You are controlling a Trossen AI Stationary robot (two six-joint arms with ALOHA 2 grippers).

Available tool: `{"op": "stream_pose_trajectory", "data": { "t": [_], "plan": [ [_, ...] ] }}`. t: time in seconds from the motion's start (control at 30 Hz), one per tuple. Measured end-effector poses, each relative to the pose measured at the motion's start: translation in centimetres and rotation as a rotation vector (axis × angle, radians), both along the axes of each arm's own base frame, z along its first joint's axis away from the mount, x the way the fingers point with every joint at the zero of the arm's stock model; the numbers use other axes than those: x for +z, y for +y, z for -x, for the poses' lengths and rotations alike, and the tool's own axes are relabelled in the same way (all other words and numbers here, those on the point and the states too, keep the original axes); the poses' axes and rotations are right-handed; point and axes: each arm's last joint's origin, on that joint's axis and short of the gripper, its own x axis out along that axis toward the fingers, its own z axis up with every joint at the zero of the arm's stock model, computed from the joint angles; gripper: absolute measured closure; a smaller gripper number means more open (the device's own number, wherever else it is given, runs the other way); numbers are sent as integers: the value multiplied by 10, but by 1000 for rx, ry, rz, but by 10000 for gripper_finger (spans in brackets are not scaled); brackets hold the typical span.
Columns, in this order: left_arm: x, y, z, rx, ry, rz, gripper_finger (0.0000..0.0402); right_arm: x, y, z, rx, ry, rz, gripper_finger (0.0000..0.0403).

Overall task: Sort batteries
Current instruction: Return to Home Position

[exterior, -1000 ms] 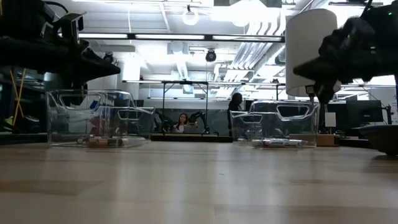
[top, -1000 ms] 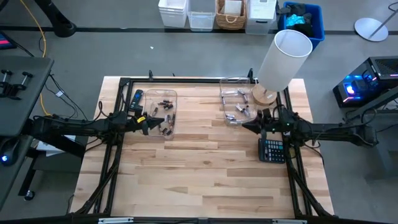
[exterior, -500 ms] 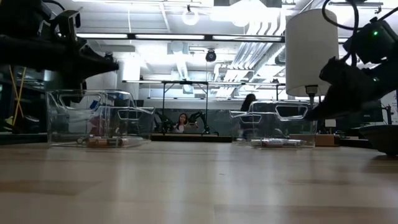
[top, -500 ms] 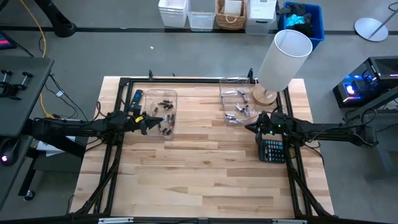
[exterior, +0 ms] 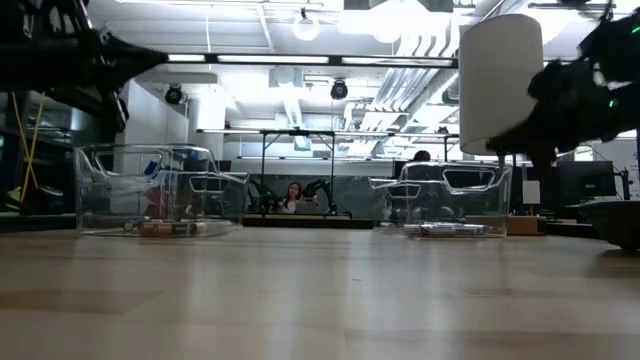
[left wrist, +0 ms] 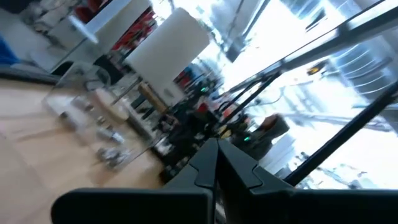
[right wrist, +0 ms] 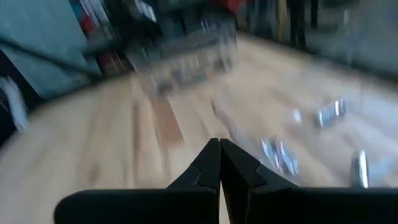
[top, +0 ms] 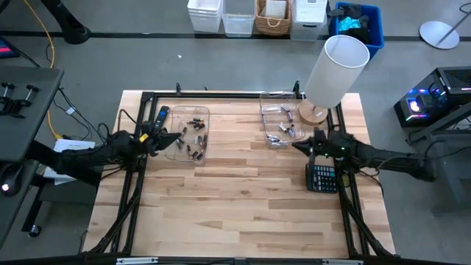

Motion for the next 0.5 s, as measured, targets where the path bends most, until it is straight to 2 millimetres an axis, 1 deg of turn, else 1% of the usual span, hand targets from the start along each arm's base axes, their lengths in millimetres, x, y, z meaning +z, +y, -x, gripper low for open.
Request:
{"op": "stream_pose_trajectory", "data": {
  "t": [0.07, 0.17, 0.2, 0.3, 0.37, 0.5],
  "plan": [
    [3, 0, 1, -2, -27, -3, 402, 10, 1, 5, 0, -105, 26, 402],
    [1, 0, 0, -3, -19, -2, 402, 23, 3, 14, -6, -264, 65, 402],
    [1, 0, 0, -3, -19, -2, 402, 29, 2, 14, -8, -326, 81, 402],
    [1, 0, 0, 3, -20, -2, 402, 37, 3, 15, -15, -419, 103, 402],
    [1, 1, 0, 11, -16, -1, 401, 39, 3, 15, -15, -439, 107, 402],
    [1, 3, 1, 32, -14, -1, 402, 37, 3, 15, -17, -419, 103, 402]
  ]
}}
